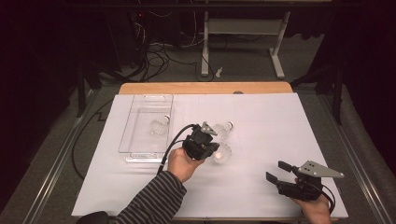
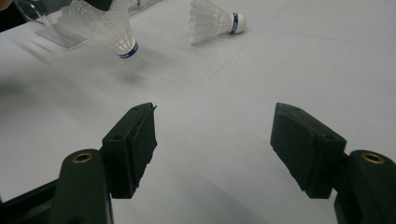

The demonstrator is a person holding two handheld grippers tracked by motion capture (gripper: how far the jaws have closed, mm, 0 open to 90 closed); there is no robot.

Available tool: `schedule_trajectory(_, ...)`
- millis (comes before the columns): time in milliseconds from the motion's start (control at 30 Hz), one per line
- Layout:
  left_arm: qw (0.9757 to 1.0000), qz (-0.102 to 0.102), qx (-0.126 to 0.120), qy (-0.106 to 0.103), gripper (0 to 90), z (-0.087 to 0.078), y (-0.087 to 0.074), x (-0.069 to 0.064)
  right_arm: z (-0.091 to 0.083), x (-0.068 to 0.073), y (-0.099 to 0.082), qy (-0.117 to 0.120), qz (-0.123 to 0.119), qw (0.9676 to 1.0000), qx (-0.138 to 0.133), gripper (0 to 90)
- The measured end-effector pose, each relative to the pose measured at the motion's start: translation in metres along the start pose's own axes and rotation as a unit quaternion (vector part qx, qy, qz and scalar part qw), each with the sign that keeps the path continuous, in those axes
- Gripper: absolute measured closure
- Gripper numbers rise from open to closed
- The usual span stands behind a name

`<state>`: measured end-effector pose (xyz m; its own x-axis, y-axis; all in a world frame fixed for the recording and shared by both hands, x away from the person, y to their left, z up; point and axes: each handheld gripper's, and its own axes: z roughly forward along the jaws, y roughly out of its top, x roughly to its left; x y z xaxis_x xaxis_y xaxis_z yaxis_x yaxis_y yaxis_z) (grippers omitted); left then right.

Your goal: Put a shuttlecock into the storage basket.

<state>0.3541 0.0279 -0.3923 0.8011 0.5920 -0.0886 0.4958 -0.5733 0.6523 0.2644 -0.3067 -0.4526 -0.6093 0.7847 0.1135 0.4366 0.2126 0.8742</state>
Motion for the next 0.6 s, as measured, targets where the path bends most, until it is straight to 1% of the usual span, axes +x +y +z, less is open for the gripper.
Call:
schedule_trajectory(200,1.0000,-0.002,0.002,-0.004,89.5,-0.002,-0.003,0.001,0.000,0.000,0.000,0.000,0.000,1.0000,0.000,31.6)
schedule_trajectory(600,0.9999,-0.009,-0.001,-0.007,89.5,-0.011,-0.008,0.005,0.000,0.000,0.000,0.000,0.000,1.0000,-0.001,31.6)
